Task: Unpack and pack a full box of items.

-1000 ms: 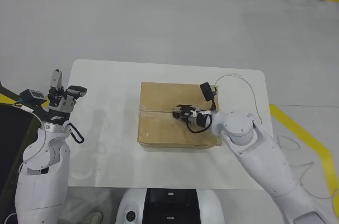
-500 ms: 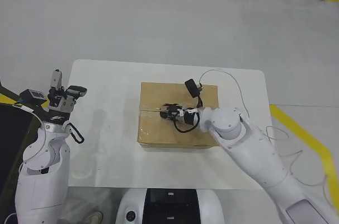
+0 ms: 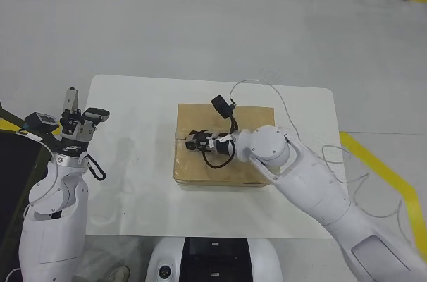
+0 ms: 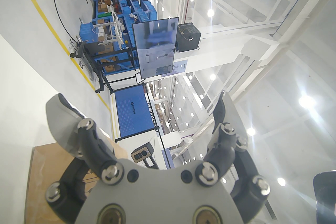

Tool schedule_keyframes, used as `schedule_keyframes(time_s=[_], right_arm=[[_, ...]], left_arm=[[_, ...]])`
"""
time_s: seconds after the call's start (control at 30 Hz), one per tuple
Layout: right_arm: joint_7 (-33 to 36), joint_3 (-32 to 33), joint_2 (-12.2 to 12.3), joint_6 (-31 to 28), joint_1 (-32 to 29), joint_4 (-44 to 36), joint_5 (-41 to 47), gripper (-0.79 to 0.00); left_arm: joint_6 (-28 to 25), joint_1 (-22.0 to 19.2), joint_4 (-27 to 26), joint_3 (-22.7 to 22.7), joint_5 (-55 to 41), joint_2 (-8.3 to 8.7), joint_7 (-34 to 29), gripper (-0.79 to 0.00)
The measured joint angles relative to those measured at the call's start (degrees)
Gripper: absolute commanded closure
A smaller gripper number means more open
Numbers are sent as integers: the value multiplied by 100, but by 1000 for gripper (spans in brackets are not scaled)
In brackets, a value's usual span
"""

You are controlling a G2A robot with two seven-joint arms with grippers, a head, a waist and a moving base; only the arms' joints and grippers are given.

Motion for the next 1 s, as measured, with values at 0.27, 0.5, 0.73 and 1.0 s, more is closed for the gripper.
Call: schedule_keyframes(time_s=[0.27, 0.5, 0.73, 1.0], right_arm=[[0, -307, -227, -30, 330, 300, 51, 0], [79, -566, -435, -103, 565, 605, 88, 0], [132, -694, -589, -128, 714, 872, 65, 0], [171, -589, -668, -179, 740, 933, 94, 0]], left_arm=[[0, 0, 0, 0, 0, 0, 0, -785], [0, 0, 0, 0, 0, 0, 0, -785], [0, 0, 0, 0, 0, 0, 0, -785], [0, 0, 0, 0, 0, 0, 0, -785]])
